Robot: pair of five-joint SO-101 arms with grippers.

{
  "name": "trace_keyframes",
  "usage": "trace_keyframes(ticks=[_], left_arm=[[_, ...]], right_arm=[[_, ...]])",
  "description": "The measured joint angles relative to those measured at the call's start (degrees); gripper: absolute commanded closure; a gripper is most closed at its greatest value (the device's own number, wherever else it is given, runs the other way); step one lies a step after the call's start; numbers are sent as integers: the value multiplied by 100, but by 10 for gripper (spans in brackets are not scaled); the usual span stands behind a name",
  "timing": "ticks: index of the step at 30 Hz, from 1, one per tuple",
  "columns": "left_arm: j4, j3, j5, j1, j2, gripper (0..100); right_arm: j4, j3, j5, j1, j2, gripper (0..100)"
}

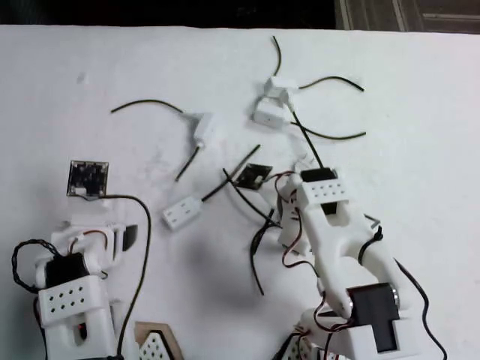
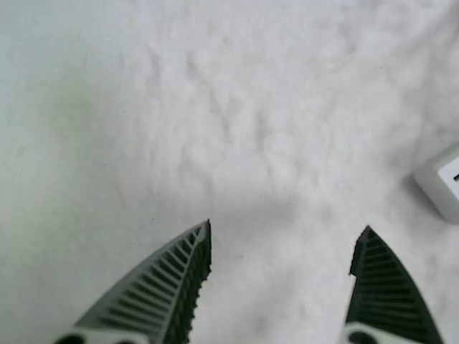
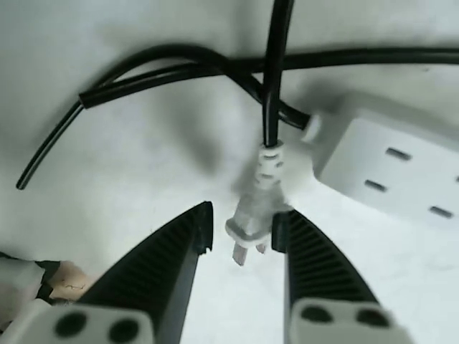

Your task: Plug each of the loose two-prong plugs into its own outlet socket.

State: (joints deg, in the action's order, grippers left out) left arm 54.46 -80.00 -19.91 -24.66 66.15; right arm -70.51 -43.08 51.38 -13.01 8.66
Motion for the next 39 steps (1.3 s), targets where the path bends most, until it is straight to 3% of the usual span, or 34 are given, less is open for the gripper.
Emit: trace_keyframes(ticks=[6, 18, 24, 32, 39], left_arm=[[0, 0, 0, 0, 0, 688], [0, 0, 0, 0, 0, 688], [0, 0, 0, 0, 0, 688], [0, 0, 0, 0, 0, 688], [0, 220, 264, 0, 44, 688]], right_arm=[[123, -53, 0, 0, 0, 869], [448, -44, 9, 0, -431, 986], [264, 62, 35, -26, -431, 981], [-791, 62, 35, -202, 1547, 981], [-985, 62, -686, -343, 3868, 981]])
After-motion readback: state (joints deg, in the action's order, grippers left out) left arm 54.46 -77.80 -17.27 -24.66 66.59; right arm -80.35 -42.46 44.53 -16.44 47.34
